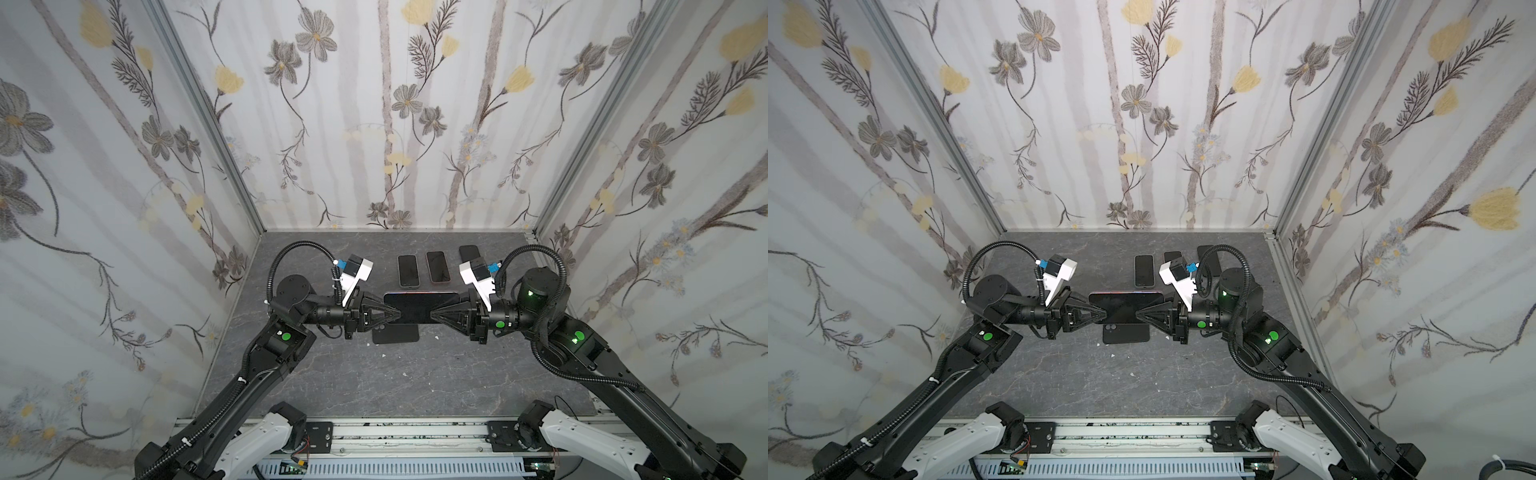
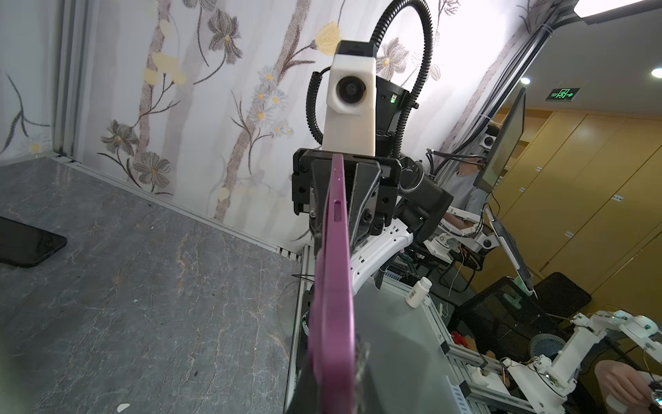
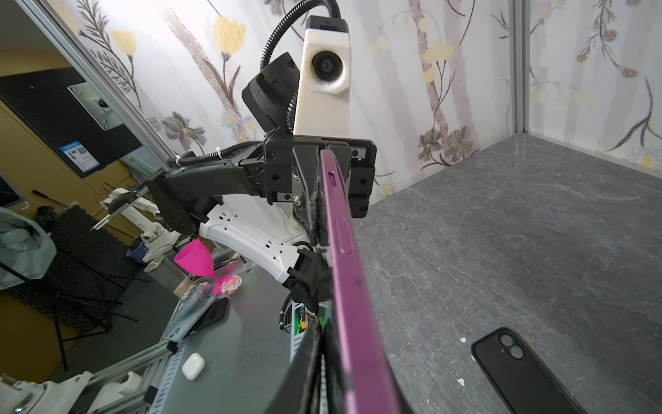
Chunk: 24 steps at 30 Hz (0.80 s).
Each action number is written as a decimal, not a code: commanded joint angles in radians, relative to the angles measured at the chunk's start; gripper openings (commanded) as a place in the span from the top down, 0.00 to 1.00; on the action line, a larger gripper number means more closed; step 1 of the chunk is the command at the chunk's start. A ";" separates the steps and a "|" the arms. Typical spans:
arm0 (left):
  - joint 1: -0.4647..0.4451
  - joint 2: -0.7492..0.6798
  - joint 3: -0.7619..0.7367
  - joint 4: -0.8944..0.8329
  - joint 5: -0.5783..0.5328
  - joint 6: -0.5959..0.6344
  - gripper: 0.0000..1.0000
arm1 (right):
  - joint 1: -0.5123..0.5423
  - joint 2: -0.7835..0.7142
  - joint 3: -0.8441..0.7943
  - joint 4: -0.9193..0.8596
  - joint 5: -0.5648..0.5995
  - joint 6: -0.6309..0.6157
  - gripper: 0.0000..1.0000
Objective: Put the phone into the phone case
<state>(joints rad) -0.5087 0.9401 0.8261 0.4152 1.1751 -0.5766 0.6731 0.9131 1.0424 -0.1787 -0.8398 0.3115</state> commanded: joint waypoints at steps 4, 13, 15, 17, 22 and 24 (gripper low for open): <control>0.003 -0.012 -0.004 0.051 -0.063 0.010 1.00 | 0.001 0.002 0.000 0.073 0.011 0.012 1.00; 0.072 -0.035 0.015 -0.141 -0.341 0.086 0.37 | -0.026 -0.007 -0.014 -0.010 0.142 0.022 1.00; 0.109 -0.056 0.001 -0.162 -0.408 0.085 0.33 | -0.042 -0.002 -0.015 -0.030 0.164 0.030 1.00; 0.151 -0.079 -0.019 -0.163 -0.450 0.076 0.31 | -0.059 0.001 -0.016 -0.049 0.190 0.042 1.00; 0.232 -0.122 -0.058 -0.257 -0.651 0.069 0.31 | -0.095 0.043 -0.028 -0.119 0.263 0.081 1.00; 0.237 -0.107 -0.060 -0.336 -0.763 0.080 0.34 | -0.099 0.088 -0.044 -0.139 0.268 0.118 1.00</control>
<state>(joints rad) -0.2794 0.8246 0.7715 0.1776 0.5999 -0.5079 0.5777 0.9680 1.0126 -0.2966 -0.6086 0.3817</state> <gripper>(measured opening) 0.668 0.087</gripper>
